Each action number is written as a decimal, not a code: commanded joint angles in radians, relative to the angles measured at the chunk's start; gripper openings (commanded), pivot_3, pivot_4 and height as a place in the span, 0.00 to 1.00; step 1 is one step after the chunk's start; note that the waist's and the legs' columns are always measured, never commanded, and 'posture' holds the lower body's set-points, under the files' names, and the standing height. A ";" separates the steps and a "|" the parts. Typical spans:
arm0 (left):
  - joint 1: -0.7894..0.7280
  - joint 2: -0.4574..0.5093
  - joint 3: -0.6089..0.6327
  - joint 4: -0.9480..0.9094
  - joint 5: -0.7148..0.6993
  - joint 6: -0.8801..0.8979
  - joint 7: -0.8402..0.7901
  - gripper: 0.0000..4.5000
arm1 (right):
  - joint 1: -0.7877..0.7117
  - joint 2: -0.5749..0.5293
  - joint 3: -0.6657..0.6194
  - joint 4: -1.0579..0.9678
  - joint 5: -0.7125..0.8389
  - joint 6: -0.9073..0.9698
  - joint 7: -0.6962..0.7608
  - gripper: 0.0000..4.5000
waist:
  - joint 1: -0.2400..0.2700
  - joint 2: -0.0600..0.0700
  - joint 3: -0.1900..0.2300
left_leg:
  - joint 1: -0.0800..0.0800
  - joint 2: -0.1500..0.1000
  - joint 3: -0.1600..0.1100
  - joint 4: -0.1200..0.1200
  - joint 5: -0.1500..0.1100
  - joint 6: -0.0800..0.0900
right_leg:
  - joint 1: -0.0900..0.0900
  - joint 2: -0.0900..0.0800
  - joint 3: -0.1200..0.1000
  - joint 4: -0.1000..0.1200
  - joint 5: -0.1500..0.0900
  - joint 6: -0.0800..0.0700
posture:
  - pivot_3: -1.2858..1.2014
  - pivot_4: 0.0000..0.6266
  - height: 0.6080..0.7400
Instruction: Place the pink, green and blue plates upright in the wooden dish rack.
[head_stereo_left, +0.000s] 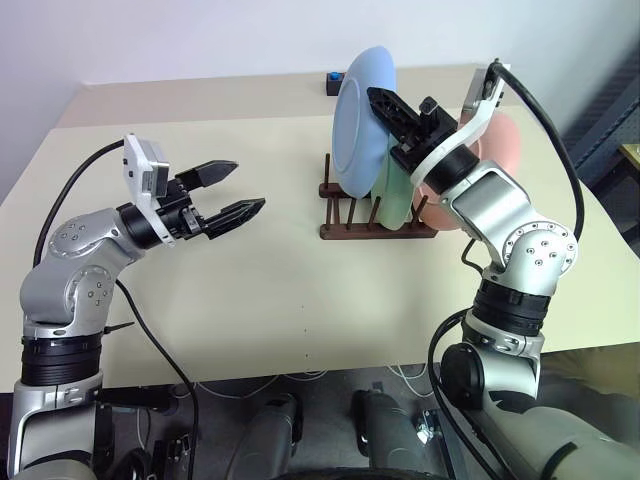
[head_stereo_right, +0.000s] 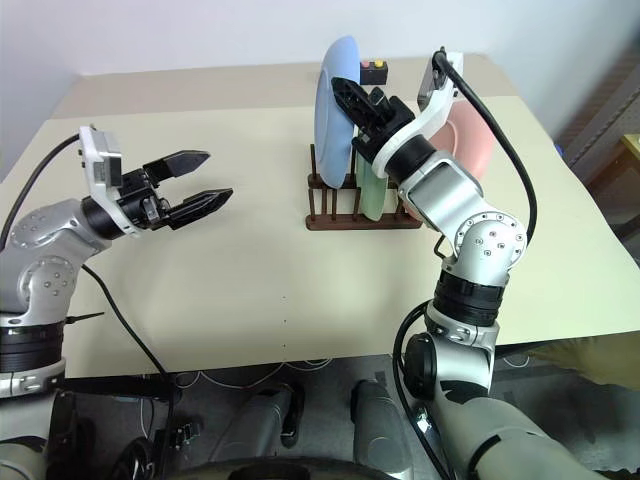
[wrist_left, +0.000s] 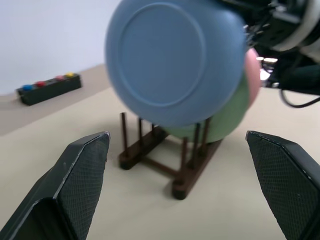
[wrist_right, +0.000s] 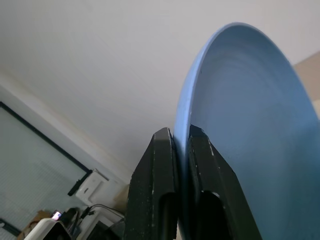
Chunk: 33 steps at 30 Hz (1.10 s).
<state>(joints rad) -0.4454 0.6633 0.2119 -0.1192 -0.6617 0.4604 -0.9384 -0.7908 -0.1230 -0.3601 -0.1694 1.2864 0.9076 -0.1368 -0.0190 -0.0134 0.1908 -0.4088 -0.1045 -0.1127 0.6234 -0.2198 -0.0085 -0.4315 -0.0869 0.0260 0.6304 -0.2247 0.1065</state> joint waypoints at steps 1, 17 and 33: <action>-0.022 -0.002 0.017 -0.024 -0.006 -0.016 0.007 0.99 | -0.009 -0.009 -0.002 0.006 0.039 -0.017 -0.008 0.00 | 0.000 0.000 0.000 | 0.000 0.000 0.000 0.000 0.000 0.000 | 0.000 0.000 0.000 0.000 0.000 0.000 | 0.52 0.24 1.00; -0.021 -0.022 0.014 -0.032 -0.010 -0.022 0.024 0.99 | -0.114 -0.033 0.000 0.025 0.204 -0.062 -0.168 0.00 | 0.000 0.000 0.000 | 0.000 0.000 0.000 0.000 0.000 0.000 | 0.000 0.000 0.000 0.000 0.000 0.000 | 0.52 0.24 1.00; -0.023 -0.017 0.017 -0.007 0.003 -0.036 0.010 0.99 | -0.008 0.002 0.056 0.004 0.196 -0.117 -0.220 0.00 | 0.000 0.000 0.000 | 0.000 0.000 0.000 0.000 0.000 0.000 | 0.000 0.000 0.000 0.000 0.000 0.000 | 0.52 0.24 1.00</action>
<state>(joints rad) -0.4456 0.6371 0.2121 -0.1181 -0.6612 0.4469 -0.9234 -0.7904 -0.1263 -0.3124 -0.1228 1.4759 0.8067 -0.3575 -0.0194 -0.0133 0.1909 -0.4089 -0.1040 -0.1127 0.6231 -0.2197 -0.0084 -0.4317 -0.0870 0.0261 0.6302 -0.2248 0.1064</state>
